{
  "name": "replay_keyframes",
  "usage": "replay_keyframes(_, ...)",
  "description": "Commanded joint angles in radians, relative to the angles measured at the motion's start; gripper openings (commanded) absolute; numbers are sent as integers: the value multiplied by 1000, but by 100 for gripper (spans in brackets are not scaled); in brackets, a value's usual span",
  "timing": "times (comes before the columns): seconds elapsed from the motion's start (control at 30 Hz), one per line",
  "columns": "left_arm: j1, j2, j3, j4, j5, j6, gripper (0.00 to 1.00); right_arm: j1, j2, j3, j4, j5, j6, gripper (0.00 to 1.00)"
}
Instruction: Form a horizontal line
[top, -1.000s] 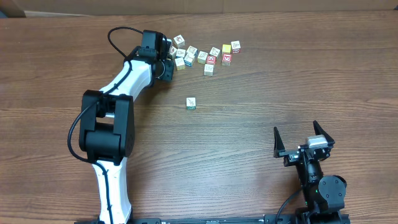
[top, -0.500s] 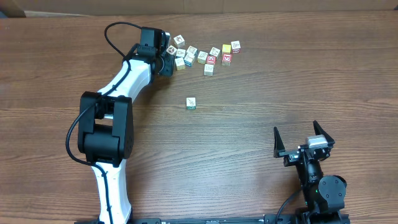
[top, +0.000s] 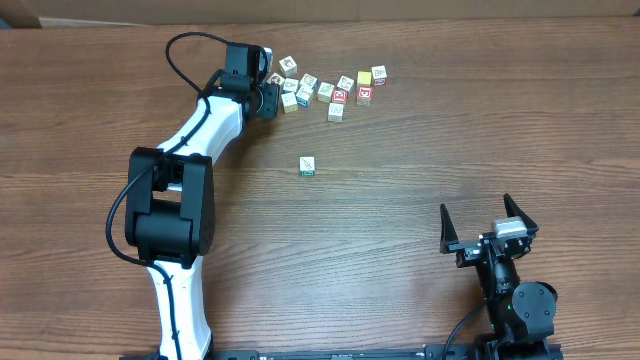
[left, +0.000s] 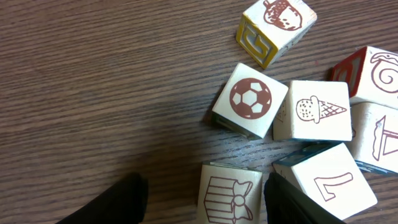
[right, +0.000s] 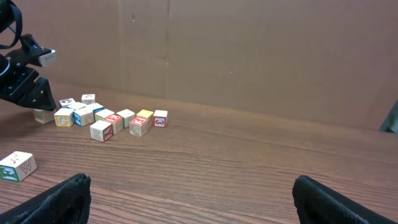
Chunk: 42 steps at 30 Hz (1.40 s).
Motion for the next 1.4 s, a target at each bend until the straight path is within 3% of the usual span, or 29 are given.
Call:
replay_keyframes(0.0, -2, -31, -14, 4, 0, 4, 59, 4, -10, -11, 6, -6, -1, 100)
replay_keyframes(0.37, -2, -31, -14, -3, 33, -1, 54, 4, -10, -11, 6, -5, -1, 100)
replay_keyframes(0.77, -2, -31, -64, 50, 32, -3, 57, 4, -10, -11, 6, -6, -1, 100)
replay_keyframes(0.9, -2, -31, -64, 71, 33, -5, 50, 4, -10, -11, 6, -6, -1, 100)
replay_keyframes(1.37, -2, -19, -64, 81, 33, -6, 54, 4, -10, -11, 6, -6, -1, 100)
